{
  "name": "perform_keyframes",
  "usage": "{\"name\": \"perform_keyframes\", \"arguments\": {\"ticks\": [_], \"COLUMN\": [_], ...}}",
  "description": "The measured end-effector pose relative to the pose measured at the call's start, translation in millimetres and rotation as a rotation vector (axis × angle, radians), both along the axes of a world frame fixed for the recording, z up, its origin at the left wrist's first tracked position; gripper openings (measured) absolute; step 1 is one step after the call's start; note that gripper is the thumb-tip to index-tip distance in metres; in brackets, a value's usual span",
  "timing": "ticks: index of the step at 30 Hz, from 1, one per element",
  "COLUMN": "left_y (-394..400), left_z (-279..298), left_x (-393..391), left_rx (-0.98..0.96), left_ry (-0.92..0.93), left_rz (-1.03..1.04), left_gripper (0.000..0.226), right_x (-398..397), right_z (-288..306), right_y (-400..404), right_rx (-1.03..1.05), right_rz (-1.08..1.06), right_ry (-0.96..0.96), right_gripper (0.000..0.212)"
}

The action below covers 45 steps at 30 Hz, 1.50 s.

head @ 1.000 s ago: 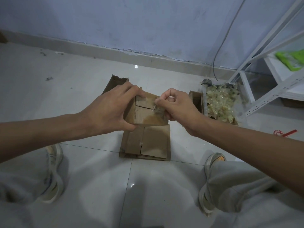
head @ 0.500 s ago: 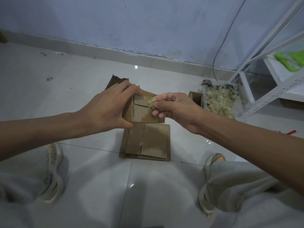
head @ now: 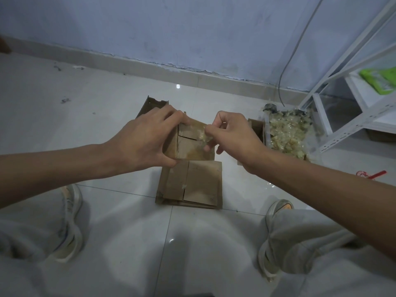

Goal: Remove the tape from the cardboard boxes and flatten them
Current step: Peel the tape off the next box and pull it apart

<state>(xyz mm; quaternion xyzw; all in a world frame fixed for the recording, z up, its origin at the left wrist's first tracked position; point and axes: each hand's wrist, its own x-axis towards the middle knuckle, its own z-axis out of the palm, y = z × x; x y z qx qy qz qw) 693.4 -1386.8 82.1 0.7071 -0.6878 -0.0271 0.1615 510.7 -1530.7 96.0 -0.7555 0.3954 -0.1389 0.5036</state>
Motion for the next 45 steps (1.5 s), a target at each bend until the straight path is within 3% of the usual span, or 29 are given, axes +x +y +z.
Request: {"name": "perform_keyframes", "arguments": {"ticks": [8,13,19,29,33,37,39,41,45], "left_y": [1,-1,-1,2,4,7,7,7,5], "left_z": [1,2,7,11,11,10,9,9,14], "left_x": [0,-5,1,-7,-5,-6,-7,-7,-3], "left_rx": [0.003,-0.002,-0.004,-0.007,0.028,0.041,0.037,0.034,-0.009], "left_ry": [0.013,-0.013,0.007,0.066,0.059,0.055,0.05,0.068,0.143], "left_rz": [-0.004,-0.022,0.018,0.044,0.045,0.02,0.019,0.027,0.065], "left_gripper": [0.088,0.089,0.086,0.074,0.069,0.069,0.071,0.072,0.074], "right_x": [-3,1,-1,8,8,5,5,4,3], "right_z": [-1,-10,-17,-14,-13,-12,-15,-18,-14], "right_y": [-4,1,2,8,0,0,2,0,-2], "right_rx": [0.18,0.306,0.382,0.467,0.308,-0.278,-0.345,-0.186,0.32], "right_rz": [0.06,-0.064,-0.099,-0.035,0.022,0.123,0.101,0.019,-0.064], "right_ry": [-0.047,-0.094,-0.253,-0.24,-0.1,0.202,0.217,0.149,-0.114], "right_gripper": [0.022,0.036,0.029,0.018,0.024,0.015,0.018,0.023,0.036]}}
